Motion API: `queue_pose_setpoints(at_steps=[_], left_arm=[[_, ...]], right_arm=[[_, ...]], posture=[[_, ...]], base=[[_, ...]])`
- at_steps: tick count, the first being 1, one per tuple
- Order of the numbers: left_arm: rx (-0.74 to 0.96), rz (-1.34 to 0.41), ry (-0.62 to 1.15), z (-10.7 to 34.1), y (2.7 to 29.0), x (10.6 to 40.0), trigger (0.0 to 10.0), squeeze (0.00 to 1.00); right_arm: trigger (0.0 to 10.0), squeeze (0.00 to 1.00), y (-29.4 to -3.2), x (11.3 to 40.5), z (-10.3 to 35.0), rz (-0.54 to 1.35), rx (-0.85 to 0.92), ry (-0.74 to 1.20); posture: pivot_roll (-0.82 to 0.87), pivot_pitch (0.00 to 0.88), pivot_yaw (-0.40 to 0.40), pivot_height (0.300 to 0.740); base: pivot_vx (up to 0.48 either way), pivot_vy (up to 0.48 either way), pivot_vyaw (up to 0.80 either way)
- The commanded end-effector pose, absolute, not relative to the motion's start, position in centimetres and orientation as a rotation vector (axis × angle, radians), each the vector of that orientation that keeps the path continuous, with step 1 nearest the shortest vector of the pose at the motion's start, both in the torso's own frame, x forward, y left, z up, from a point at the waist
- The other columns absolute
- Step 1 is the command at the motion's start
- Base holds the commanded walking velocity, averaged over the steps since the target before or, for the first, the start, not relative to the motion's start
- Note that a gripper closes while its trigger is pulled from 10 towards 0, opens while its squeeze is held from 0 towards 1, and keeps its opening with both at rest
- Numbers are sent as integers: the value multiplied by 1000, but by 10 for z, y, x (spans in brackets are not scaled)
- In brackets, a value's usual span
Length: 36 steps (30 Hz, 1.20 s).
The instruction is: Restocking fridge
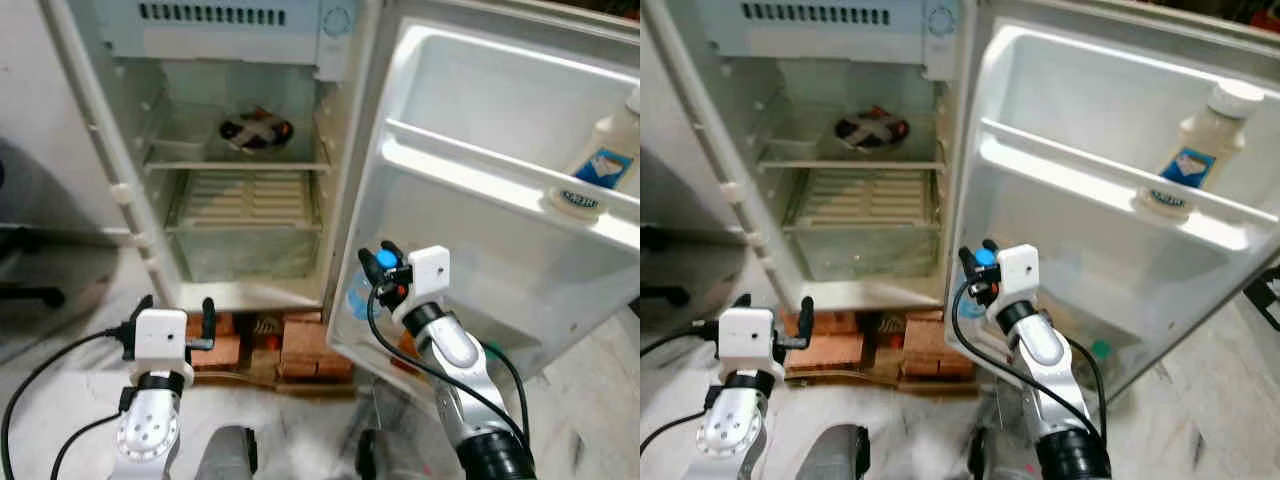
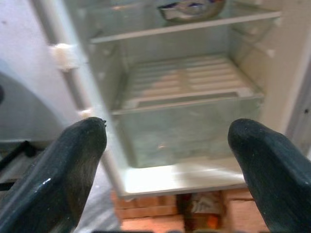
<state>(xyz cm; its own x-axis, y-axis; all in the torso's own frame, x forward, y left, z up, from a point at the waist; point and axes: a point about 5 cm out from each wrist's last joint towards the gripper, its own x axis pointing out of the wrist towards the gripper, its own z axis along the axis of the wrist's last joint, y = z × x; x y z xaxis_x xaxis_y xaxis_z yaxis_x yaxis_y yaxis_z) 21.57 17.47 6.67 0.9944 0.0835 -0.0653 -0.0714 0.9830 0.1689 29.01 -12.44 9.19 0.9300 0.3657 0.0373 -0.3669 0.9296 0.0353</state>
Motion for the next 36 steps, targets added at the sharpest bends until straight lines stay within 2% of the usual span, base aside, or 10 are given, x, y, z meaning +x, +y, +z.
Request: queue_pose_setpoints(at_steps=[1, 10, 23, 31, 36], left_arm=[[146, 64, 73, 67, 169, 215, 10000, 0], [144, 54, 71, 67, 168, 215, 10000, 0], [150, 55, 66, 68, 168, 216, 10000, 0], [167, 94, 63, 75, 175, 212, 10000, 0], [193, 130, 59, 85, 188, 206, 10000, 0]], right_arm=[[10000, 0, -136, 293, 98, 336, 30, -54], [10000, 0, -137, 293, 98, 315, 20, -61], [10000, 0, -136, 295, 100, 308, 20, -74], [10000, 0, -122, 296, 107, 325, 10, -115], [10000, 0, -116, 300, 114, 331, -28, -159]], posture=[[89, 0, -67, 645], [87, 0, -64, 645], [87, 5, -58, 576], [94, 68, -57, 576], [105, 145, -53, 576]], base=[[0, 0, 0], [0, 0, 0], [0, 0, 0], [0, 0, 0], [0, 0, 0]])
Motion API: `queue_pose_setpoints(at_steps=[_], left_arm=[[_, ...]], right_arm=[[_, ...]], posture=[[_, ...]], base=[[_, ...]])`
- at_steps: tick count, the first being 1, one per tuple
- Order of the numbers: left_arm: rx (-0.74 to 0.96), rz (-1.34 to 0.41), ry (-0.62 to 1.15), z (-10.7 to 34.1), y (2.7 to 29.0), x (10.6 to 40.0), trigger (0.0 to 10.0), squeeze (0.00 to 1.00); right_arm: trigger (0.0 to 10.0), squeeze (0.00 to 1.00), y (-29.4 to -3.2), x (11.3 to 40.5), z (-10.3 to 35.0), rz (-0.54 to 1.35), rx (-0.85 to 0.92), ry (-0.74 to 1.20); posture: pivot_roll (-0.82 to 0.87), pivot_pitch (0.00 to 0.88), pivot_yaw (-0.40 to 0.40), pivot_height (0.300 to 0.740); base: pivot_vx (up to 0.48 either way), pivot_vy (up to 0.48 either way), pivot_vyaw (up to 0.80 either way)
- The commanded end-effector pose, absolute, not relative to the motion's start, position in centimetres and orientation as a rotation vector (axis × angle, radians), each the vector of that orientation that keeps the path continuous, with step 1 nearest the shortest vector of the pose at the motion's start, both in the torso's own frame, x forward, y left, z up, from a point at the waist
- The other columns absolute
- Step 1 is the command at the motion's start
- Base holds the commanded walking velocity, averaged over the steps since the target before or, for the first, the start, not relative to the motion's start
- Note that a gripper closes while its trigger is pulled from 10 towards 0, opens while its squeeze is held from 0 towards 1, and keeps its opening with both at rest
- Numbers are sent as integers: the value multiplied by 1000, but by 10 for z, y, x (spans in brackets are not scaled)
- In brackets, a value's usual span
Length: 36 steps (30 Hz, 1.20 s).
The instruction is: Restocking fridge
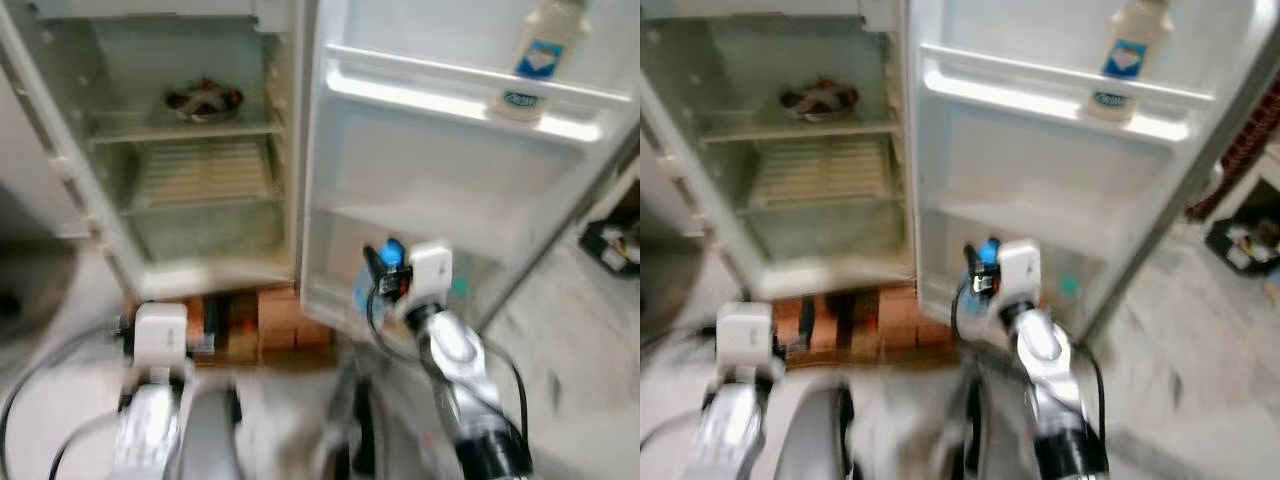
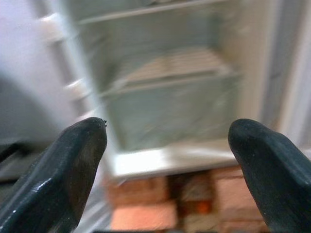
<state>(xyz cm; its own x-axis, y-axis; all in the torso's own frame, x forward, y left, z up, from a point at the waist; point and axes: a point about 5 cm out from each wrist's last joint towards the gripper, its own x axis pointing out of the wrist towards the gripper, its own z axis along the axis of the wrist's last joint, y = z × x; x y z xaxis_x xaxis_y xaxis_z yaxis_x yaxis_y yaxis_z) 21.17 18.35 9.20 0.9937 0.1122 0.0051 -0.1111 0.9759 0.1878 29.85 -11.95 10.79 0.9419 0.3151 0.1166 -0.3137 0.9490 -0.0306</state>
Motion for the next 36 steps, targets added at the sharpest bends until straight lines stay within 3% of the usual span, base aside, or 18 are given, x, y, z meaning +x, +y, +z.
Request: queue_pose_setpoints(at_steps=[1, 8, 21, 25, 36], left_arm=[[198, 136, 62, 86, 191, 204, 10000, 0], [220, 156, 97, 92, 201, 187, 10000, 0], [219, 142, 147, 112, 187, 149, 10000, 0], [211, 150, 165, 116, 182, 140, 10000, 0], [191, 148, 217, 122, 172, 119, 10000, 0]], right_arm=[[10000, 0, -115, 301, 113, 341, -56, -162], [10000, 0, -105, 312, 115, 361, -119, -198], [10000, 0, -51, 343, 158, 485, -160, -386], [10000, 0, -33, 342, 175, 554, -270, -511], [10000, 0, -16, 341, 192, 593, -543, -731]], posture=[[111, 157, -53, 576], [134, 235, -60, 576], [208, 375, -99, 576], [212, 406, -113, 576], [234, 451, -131, 576]], base=[[0, 0, 0], [0, 0, 0], [0, 0, 0], [0, 0, 0], [0, 0, 0]])
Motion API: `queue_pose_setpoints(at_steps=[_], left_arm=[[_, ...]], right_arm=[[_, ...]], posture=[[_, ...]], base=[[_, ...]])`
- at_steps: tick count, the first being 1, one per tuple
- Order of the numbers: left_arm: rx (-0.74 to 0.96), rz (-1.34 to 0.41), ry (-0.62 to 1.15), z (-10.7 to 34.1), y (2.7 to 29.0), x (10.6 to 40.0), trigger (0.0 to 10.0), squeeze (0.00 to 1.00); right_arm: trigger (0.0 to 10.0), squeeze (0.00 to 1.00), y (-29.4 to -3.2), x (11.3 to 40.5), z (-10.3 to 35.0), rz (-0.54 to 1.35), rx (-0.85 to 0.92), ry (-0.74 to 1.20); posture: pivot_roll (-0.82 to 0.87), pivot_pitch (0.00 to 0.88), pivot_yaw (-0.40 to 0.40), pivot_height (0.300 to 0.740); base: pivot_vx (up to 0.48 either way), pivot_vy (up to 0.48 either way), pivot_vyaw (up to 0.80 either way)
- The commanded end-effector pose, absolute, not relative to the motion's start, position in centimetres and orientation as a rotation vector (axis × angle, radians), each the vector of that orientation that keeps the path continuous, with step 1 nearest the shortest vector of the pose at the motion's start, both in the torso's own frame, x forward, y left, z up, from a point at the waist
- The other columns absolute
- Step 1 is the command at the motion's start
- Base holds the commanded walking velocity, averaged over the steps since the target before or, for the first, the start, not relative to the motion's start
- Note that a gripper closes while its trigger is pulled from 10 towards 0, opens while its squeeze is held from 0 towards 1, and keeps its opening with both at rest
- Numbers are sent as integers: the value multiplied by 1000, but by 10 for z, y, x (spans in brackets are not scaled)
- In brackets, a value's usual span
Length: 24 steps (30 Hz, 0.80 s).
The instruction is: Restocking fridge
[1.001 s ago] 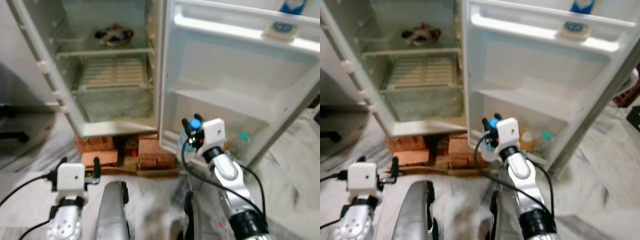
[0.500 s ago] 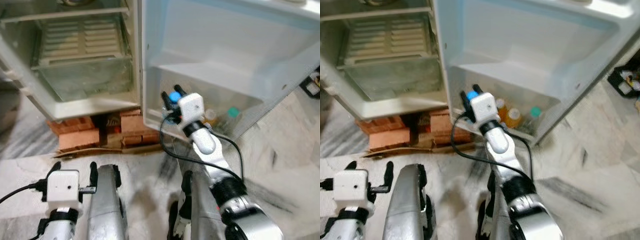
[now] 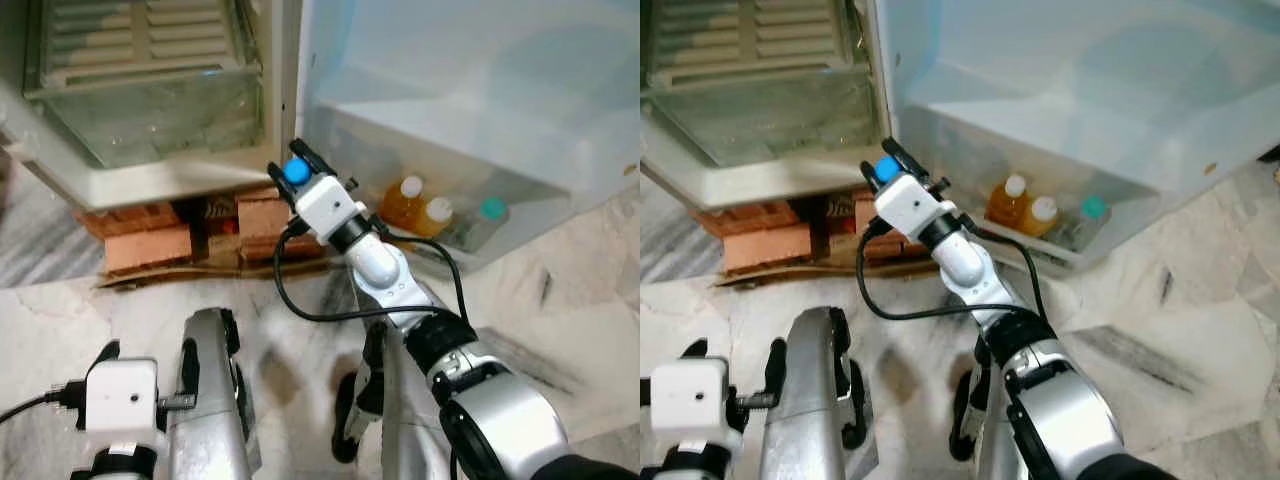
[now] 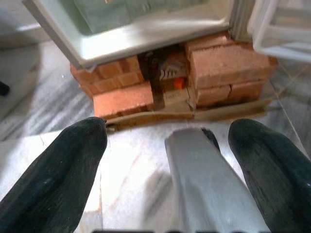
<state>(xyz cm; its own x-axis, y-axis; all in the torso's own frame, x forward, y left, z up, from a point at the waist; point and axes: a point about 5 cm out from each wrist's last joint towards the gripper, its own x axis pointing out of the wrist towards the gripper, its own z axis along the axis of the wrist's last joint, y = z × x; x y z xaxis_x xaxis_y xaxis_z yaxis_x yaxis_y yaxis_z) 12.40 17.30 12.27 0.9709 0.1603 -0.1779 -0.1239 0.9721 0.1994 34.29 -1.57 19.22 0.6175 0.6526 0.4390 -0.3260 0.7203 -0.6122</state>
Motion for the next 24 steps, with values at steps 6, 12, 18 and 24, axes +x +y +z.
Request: queue_pose_setpoints(at_steps=[6, 12, 18, 24], left_arm=[[183, 157, 232, 126, 170, 113, 10000, 0], [179, 147, 248, 125, 167, 110, 10000, 0], [176, 147, 258, 125, 167, 109, 10000, 0], [176, 144, 263, 125, 167, 109, 10000, 0]], right_arm=[[10000, 0, -18, 341, 171, 575, -701, -723], [10000, 0, -34, 347, 144, 523, -736, -560], [10000, 0, -62, 354, 120, 402, -642, -320], [10000, 0, -84, 362, 111, 304, -543, -160]], posture=[[252, 463, -139, 576], [255, 472, -137, 576], [259, 477, -138, 576], [258, 481, -133, 576]], base=[[0, 0, 0], [0, 0, 0], [0, 0, 0], [0, 0, 0]])
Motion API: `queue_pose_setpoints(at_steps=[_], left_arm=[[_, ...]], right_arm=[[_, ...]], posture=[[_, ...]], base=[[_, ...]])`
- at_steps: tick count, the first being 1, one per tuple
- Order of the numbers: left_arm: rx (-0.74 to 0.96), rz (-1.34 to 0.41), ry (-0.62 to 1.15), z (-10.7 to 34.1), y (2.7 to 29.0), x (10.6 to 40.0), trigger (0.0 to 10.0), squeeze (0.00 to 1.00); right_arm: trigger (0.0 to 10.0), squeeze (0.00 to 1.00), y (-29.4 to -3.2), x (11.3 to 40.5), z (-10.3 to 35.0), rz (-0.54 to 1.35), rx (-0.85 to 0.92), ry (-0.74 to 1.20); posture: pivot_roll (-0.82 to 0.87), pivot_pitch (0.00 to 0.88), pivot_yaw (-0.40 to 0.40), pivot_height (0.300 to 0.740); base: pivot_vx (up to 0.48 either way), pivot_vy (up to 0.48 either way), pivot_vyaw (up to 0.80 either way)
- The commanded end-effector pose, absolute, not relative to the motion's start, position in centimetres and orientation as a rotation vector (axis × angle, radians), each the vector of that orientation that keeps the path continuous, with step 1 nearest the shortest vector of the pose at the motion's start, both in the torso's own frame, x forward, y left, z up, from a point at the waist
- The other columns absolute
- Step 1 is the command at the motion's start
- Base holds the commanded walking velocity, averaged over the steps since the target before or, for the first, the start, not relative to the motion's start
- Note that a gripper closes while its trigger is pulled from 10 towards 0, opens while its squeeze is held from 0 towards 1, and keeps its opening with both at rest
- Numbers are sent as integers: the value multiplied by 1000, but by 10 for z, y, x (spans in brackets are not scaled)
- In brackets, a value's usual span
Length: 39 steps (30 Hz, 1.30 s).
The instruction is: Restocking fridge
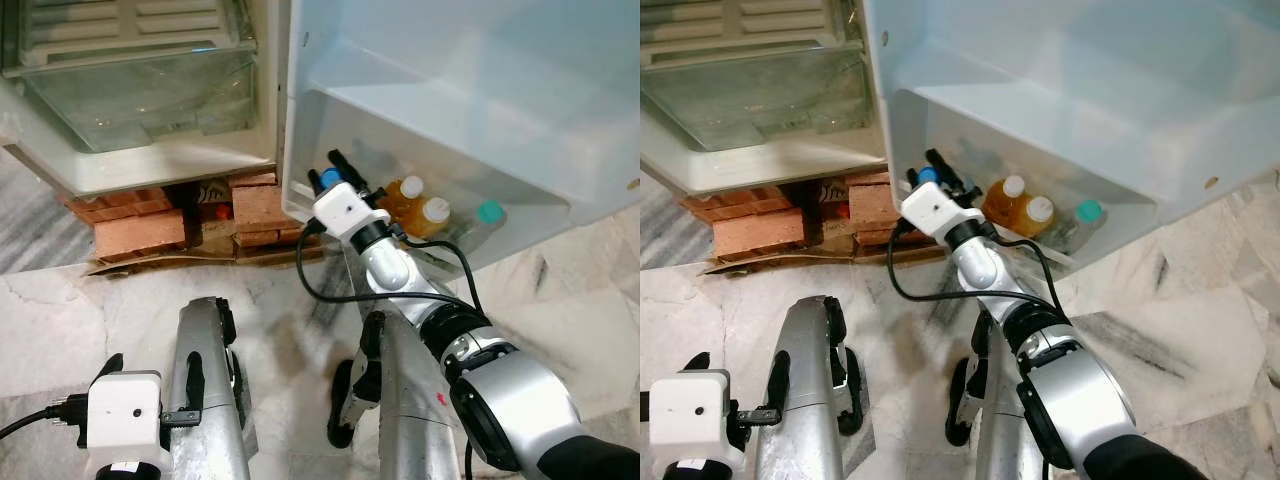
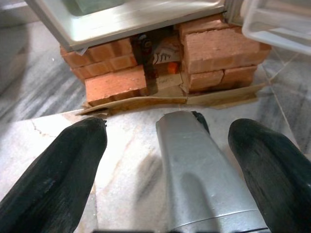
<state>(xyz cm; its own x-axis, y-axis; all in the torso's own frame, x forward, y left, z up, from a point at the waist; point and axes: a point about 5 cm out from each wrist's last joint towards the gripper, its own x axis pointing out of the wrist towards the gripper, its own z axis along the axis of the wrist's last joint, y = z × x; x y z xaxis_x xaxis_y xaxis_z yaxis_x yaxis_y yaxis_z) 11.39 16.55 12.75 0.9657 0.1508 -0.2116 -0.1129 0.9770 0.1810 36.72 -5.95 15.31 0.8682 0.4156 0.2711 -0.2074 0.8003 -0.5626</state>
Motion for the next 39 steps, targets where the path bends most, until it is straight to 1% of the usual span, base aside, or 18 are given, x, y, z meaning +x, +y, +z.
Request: queue_pose_setpoints(at_steps=[1, 2, 5, 11, 15, 17, 18, 19, 25, 27, 28, 32, 33, 34, 37, 38, 39], left_arm=[[176, 143, 265, 125, 167, 109, 10000, 0], [176, 141, 266, 124, 167, 109, 10000, 0], [176, 137, 268, 123, 166, 110, 10000, 0], [180, 130, 261, 116, 167, 121, 10000, 0], [191, 135, 236, 111, 170, 135, 10000, 0], [192, 138, 231, 109, 171, 138, 10000, 0], [181, 129, 225, 108, 171, 141, 10000, 0], [173, 122, 221, 108, 170, 143, 10000, 0], [191, 130, 176, 102, 174, 170, 10000, 0], [190, 122, 158, 102, 173, 177, 10000, 0], [190, 116, 144, 100, 173, 186, 10000, 0], [184, 85, 112, 98, 170, 201, 10000, 0], [184, 85, 112, 98, 170, 201, 10000, 0], [180, 80, 111, 97, 170, 202, 10000, 0], [175, 77, 109, 94, 169, 206, 10000, 0], [178, 84, 104, 92, 170, 209, 10000, 0], [181, 88, 99, 91, 170, 211, 10000, 0]], right_arm=[[10000, 302, -87, 363, 111, 293, -516, -140], [10000, 1000, -90, 365, 112, 282, -497, -127], [10000, 1000, -92, 367, 114, 273, -470, -115], [10000, 1000, -85, 373, 132, 305, -470, -180], [10000, 1000, -83, 380, 156, 333, -442, -267], [10000, 1000, -82, 381, 159, 335, -430, -271], [10000, 1000, -81, 382, 162, 348, -407, -270], [10000, 1000, -81, 383, 164, 358, -391, -271], [10000, 1000, -76, 385, 174, 406, -312, -279], [10000, 1000, -77, 385, 173, 412, -298, -271], [10000, 1000, -79, 385, 170, 414, -283, -254], [10000, 1000, -90, 379, 159, 419, -229, -237], [10000, 1000, -90, 379, 159, 419, -229, -237], [10000, 1000, -92, 376, 154, 416, -212, -239], [10000, 1000, -98, 370, 145, 407, -177, -234], [10000, 1000, -106, 359, 131, 377, -116, -227], [10000, 1000, -111, 353, 123, 351, -90, -216]], posture=[[257, 478, -132, 576], [256, 477, -132, 576], [255, 476, -131, 576], [238, 433, -130, 576], [225, 372, -136, 576], [224, 366, -136, 576], [219, 336, -137, 576], [219, 336, -137, 576], [182, 231, -136, 576], [173, 211, -133, 576], [167, 181, -127, 576], [147, 134, -111, 576], [147, 134, -111, 576], [140, 105, -106, 576], [136, 82, -101, 576], [134, 43, -93, 576], [135, 27, -89, 576]], base=[[0, 0, 0], [0, 0, 0], [0, 0, 0], [0, 0, 0], [0, 0, 0], [0, 0, 0], [0, 0, 0], [0, 0, 0], [0, 0, 0], [0, 0, 0], [0, 0, 0], [0, 0, 0], [0, 0, 0], [0, 0, 0], [0, 0, 0], [0, 0, 0], [0, 0, 0]])
